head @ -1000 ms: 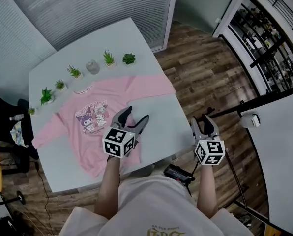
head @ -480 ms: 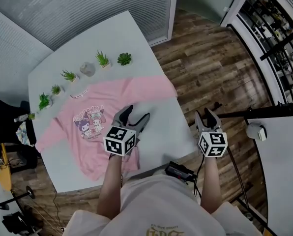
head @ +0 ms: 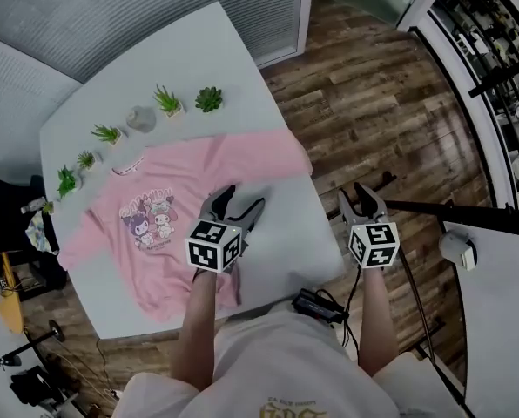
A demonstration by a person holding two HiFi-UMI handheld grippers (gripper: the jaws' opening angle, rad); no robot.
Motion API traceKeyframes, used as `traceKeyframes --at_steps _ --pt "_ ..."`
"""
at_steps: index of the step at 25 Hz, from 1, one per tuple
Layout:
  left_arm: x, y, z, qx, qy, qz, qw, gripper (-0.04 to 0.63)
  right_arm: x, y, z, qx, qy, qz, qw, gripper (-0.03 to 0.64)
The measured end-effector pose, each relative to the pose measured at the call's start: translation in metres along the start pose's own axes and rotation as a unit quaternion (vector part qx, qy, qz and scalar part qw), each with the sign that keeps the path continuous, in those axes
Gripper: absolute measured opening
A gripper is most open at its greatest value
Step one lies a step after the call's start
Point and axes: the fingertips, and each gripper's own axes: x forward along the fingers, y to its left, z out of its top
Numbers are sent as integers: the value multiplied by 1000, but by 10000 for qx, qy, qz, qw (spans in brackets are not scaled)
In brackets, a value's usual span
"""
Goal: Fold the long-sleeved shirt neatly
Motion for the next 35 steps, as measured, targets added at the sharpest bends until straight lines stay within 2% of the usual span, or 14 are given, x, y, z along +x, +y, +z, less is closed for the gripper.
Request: traceKeyframes --at_steps 9,14,23,35 --pt "23 14 -10 -134 271 94 9995 313 45 -4 -25 -139 247 470 9985 178" --pt "35 22 -19 -332 349 107 9988 314 70 -3 -39 -234 312 772 9963 179" --pt "49 26 -10 -268 366 73 9989 313 114 21 -61 -1144 514 1634 9786 183" --pt "59 35 -8 -455 427 45 9980 310 139 29 -53 -1508 261 2077 9661 180"
